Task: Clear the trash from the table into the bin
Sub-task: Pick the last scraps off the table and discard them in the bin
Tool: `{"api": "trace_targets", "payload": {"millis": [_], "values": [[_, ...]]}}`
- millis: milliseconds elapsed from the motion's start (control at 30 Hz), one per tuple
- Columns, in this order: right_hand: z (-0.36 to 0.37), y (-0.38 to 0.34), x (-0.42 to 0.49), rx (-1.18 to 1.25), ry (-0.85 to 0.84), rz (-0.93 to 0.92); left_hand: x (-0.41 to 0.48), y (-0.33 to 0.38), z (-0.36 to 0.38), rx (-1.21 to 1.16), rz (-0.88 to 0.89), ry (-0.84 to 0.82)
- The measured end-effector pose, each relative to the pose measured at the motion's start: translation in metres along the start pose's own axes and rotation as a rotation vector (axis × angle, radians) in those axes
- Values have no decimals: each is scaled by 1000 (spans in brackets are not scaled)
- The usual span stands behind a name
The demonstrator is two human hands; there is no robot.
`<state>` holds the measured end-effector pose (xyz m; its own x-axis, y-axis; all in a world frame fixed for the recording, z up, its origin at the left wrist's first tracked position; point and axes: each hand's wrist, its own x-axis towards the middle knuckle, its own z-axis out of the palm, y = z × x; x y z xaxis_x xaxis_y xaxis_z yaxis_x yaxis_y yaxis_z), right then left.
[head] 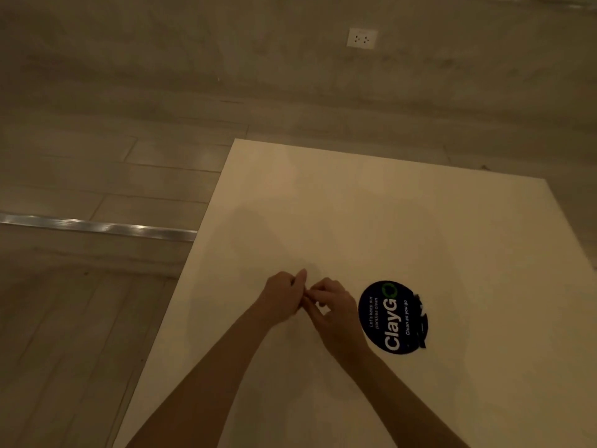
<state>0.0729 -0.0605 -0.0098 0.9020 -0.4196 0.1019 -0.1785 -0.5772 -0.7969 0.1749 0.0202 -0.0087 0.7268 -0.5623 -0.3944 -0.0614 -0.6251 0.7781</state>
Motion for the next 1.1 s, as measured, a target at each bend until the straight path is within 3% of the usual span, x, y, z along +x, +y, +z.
{"api": "trace_targets", "payload": {"millis": [100, 233, 433, 567, 800, 1100], "values": [[-15, -3, -6, -31, 39, -8, -12, 14, 5, 37, 2, 26], [-35, 4, -21, 16, 132, 7, -30, 18, 4, 187, 43, 196], [-30, 32, -84, -176, -196, -1, -73, -13, -6, 368, 1, 278], [-18, 31, -116, -358, -263, -114, -110, -39, -16, 412, -57, 373], [4, 1, -150, -358, -492, -273, -168, -53, -14, 400, -218, 496], [25, -23, -130, -161, -364, -41, -187, -61, -11, 387, -205, 606]]}}
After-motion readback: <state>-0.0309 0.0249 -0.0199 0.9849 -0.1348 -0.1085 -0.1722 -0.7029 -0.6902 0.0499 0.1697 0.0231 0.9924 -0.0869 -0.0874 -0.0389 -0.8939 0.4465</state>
